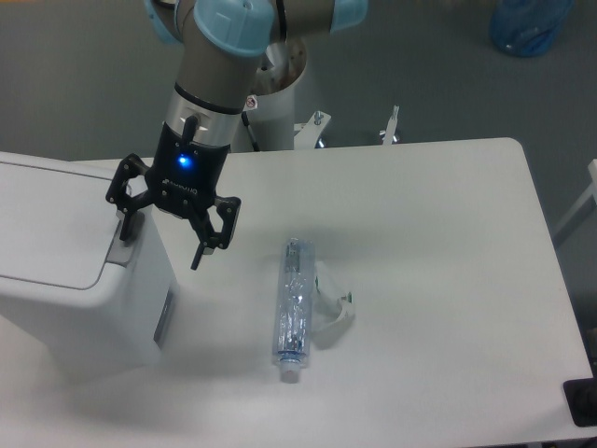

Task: Open the trash can

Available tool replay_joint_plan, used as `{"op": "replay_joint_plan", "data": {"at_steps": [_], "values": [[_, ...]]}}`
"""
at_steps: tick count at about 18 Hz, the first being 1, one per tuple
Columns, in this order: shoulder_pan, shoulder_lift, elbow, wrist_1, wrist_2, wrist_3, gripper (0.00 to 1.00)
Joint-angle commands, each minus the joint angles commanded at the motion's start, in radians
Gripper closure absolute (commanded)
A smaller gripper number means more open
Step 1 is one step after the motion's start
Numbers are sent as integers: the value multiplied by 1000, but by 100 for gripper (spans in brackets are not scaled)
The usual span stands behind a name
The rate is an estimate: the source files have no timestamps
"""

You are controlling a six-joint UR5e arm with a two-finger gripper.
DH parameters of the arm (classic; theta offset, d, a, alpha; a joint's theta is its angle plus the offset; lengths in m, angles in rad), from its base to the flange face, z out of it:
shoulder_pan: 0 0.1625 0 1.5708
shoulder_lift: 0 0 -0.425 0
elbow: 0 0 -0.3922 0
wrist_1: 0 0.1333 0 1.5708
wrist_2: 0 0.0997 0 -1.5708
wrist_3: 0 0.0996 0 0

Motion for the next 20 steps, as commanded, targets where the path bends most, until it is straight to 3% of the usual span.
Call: {"op": "replay_joint_plan", "data": {"at_steps": [10, 14, 18, 20], "values": [[11, -5, 43, 2, 0, -2, 0], [158, -2, 60, 6, 0, 20, 0], [303, -12, 37, 3, 2, 173, 0], [357, -50, 34, 3, 5, 269, 0]]}}
